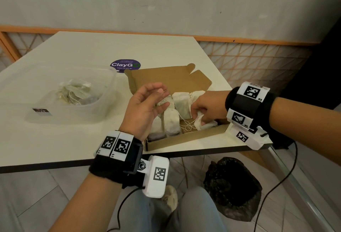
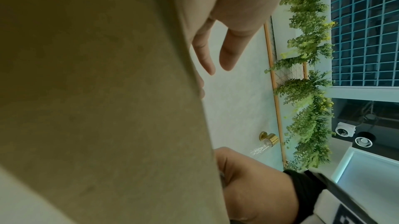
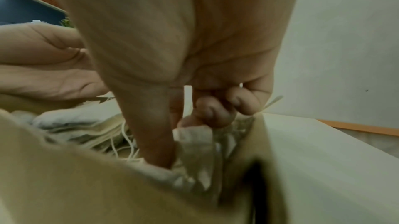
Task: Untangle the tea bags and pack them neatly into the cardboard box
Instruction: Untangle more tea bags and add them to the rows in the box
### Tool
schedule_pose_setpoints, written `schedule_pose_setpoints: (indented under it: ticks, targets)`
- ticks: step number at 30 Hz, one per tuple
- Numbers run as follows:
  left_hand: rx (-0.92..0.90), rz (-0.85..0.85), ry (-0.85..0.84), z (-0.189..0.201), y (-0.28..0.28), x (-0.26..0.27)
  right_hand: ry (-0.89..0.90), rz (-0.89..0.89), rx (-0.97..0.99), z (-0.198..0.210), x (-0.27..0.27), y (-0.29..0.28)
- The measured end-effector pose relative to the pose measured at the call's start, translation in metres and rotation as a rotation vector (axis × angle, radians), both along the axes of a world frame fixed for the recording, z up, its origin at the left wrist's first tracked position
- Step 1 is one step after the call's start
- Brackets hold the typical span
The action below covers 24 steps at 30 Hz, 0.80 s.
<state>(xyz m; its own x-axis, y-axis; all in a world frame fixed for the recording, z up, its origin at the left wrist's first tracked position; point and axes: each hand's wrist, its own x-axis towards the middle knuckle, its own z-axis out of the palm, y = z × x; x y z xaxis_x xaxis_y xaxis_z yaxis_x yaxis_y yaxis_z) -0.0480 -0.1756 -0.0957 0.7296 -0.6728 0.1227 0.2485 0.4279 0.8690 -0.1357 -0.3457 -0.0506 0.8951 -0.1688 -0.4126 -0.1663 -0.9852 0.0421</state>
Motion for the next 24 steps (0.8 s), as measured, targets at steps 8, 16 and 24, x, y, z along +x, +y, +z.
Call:
schedule_pose_setpoints:
  ticks: [8,16,24]
  targets:
    - [-0.007,-0.009,-0.001,0.0,0.001,0.0,-0.131,-0.047,0.06,0.008,-0.02,-0.01]
    - [0.011,-0.002,-0.011,0.001,-0.001,-0.001,-0.073,-0.147,0.06,0.013,-0.022,-0.017]
    - [0.013,0.01,-0.004,0.001,0.0,-0.001,-0.323,-0.19,0.041,0.014,-0.025,-0.021]
